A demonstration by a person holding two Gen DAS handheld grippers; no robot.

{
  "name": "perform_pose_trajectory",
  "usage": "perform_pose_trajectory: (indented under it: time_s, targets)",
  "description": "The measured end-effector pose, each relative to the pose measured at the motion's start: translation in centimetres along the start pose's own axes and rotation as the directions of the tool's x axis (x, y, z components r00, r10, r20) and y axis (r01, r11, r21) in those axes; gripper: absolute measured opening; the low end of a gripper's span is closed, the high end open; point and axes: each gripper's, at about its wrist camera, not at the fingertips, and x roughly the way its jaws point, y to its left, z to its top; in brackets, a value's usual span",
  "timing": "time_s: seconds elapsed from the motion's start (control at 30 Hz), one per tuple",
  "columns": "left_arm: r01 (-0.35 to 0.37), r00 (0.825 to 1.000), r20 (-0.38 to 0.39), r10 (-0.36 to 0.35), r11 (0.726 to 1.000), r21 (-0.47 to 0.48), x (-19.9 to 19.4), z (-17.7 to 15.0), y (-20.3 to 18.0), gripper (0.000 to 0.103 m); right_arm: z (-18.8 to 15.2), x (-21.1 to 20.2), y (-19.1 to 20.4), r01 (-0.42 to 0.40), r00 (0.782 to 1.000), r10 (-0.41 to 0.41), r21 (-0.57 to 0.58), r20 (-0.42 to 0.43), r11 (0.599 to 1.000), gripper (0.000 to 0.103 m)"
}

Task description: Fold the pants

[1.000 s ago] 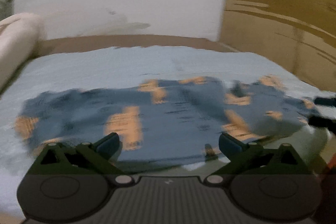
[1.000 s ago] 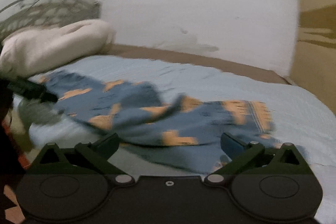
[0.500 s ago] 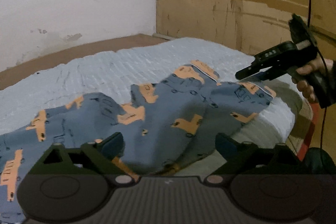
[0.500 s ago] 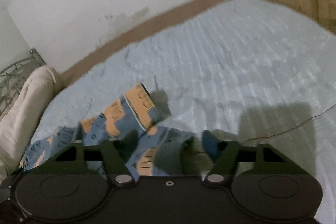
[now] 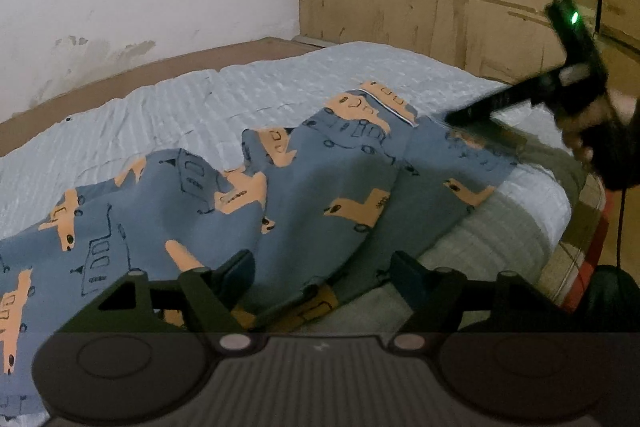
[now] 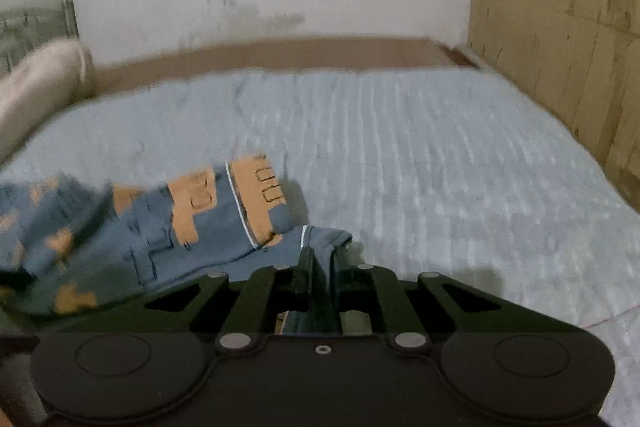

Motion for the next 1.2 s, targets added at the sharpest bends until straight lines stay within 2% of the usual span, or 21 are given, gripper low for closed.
perform_pose_trajectory:
  time_s: [0.03, 0.1, 0.23, 0.3, 0.37, 0.47, 0.6, 0.63, 0.67, 0.73, 0.77, 0.8, 0.87, 1.03, 1.2]
  targets:
    - [0.001, 1.0, 0.001, -0.001, 1.0, -0.003, -0.2, 0.0, 0.1, 0.079, -0.4, 0.7, 0.0, 0.017, 0.999, -0.017, -0.009, -0.027, 1.0, 0.02]
    - [0.009, 1.0, 0.009, -0.009, 1.0, -0.011, -0.5, 0.0, 0.4, 0.079, -0.7, 1.0, -0.2, 0.056, 0.998, -0.057, -0.008, -0.029, 0.998, 0.037]
    - [0.019, 1.0, 0.013, -0.018, 1.0, -0.016, -0.8, 0.2, 0.7, 0.082, -0.4, -0.9, -0.6, 0.059, 0.994, -0.061, 0.03, 0.091, 0.998, 0.053]
    - [0.009, 1.0, 0.003, -0.009, 1.0, -0.001, -0.6, 0.3, 0.5, 0.081, 0.0, -1.1, -0.6, -0.008, 0.994, 0.001, 0.058, 0.108, 0.998, 0.054]
    - [0.003, 1.0, -0.012, -0.002, 1.0, 0.009, -0.5, 0.2, 0.3, 0.073, 0.3, -0.4, -0.5, -0.103, 0.991, 0.093, 0.109, 0.092, 0.989, 0.054]
    - [0.008, 1.0, -0.027, -0.007, 1.0, 0.025, -0.5, 0.1, 0.2, 0.061, 0.4, 1.7, -0.4, -0.212, 0.977, 0.207, 0.206, 0.044, 0.955, 0.051]
    - [-0.005, 0.999, -0.049, 0.008, 0.999, 0.047, -0.2, 0.2, 0.1, 0.047, 0.2, 4.0, -0.3, -0.22, 0.974, 0.225, 0.313, 0.018, 0.924, 0.048]
    - [-0.011, 0.998, -0.054, 0.014, 0.999, 0.044, -0.1, 0.3, 0.1, 0.038, 0.2, 4.6, -0.6, -0.217, 0.974, 0.223, 0.356, 0.026, 0.909, 0.046]
    - [-0.017, 0.998, -0.059, 0.019, 0.999, 0.038, 0.0, 0.4, 0.2, 0.027, -0.1, 4.7, -0.8, -0.222, 0.974, 0.225, 0.394, 0.039, 0.892, 0.04]
    - [-0.032, 0.997, -0.073, 0.034, 0.999, 0.021, 0.1, 0.7, 0.5, 0.012, -0.2, 4.8, -1.2, -0.242, 0.969, 0.236, 0.467, 0.074, 0.85, 0.024]
    - [-0.037, 0.997, -0.074, 0.037, 0.999, 0.012, 0.0, 0.7, 0.6, 0.007, -0.1, 4.8, -1.4, -0.256, 0.966, 0.238, 0.497, 0.099, 0.829, 0.006]
    - [-0.037, 0.997, -0.069, 0.037, 0.999, -0.003, -0.2, 0.9, 0.7, 0.005, -0.1, 4.8, -1.5, -0.269, 0.963, 0.242, 0.508, 0.12, 0.819, 0.005]
    - [-0.036, 0.998, -0.058, 0.034, 0.999, -0.02, -0.5, 1.0, 1.0, 0.002, 0.4, 3.5, -1.5, -0.292, 0.956, 0.246, 0.482, 0.158, 0.826, 0.004]
    - [-0.02, 0.999, -0.035, 0.019, 0.999, -0.03, -1.4, 1.0, 0.9, 0.001, 1.5, -1.2, -1.1, -0.28, 0.952, 0.201, 0.392, 0.231, 0.876, 0.003]
    - [-0.011, 0.999, -0.035, 0.012, 1.0, 0.009, -1.4, 0.7, 0.3, 0.001, -1.0, -6.0, -1.5, -0.222, 0.957, 0.129, 0.376, 0.258, 0.9, 0.001]
